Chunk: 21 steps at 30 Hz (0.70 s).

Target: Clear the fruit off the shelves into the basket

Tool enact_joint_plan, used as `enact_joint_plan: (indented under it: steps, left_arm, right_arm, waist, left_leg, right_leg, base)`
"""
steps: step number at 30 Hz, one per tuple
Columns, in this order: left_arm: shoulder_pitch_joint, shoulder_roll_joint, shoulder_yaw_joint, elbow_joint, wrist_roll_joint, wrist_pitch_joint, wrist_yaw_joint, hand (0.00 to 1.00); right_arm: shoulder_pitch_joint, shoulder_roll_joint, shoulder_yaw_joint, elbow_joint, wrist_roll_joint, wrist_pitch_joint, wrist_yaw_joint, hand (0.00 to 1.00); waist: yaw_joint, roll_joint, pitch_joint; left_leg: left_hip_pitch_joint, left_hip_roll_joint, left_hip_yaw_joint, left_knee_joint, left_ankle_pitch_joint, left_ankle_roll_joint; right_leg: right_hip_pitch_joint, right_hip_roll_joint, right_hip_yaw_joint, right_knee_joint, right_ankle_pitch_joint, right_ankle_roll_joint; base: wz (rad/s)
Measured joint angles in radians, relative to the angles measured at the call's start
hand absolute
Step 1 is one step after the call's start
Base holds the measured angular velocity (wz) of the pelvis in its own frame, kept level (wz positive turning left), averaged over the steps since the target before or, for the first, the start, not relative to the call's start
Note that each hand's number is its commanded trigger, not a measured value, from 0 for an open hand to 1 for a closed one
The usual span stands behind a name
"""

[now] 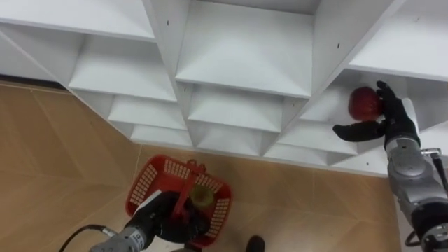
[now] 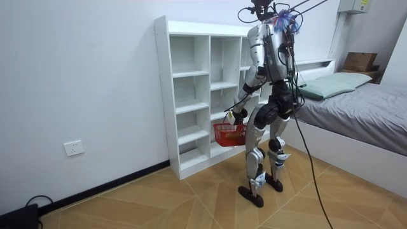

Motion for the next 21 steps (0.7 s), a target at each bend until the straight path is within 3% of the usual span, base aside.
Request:
enact_joint_plan:
  steps: [21]
  left_arm:
    - [-0.016, 0.001, -0.011, -0.01, 0.001, 0.006, 0.022, 1.0]
  right_arm:
    - [-0.004, 0.0, 0.022, -0.012, -0.001, 0.012, -0.062, 0.0]
  waist:
    - [0.007, -0.008, 0.0001]
  left_leg:
    - [-0.032, -0.002, 0.007, 0.004, 0.003, 0.004]
  right_leg:
    - [-0.039, -0.002, 0.02, 0.017, -0.002, 0.003]
  base:
    - [0.0]
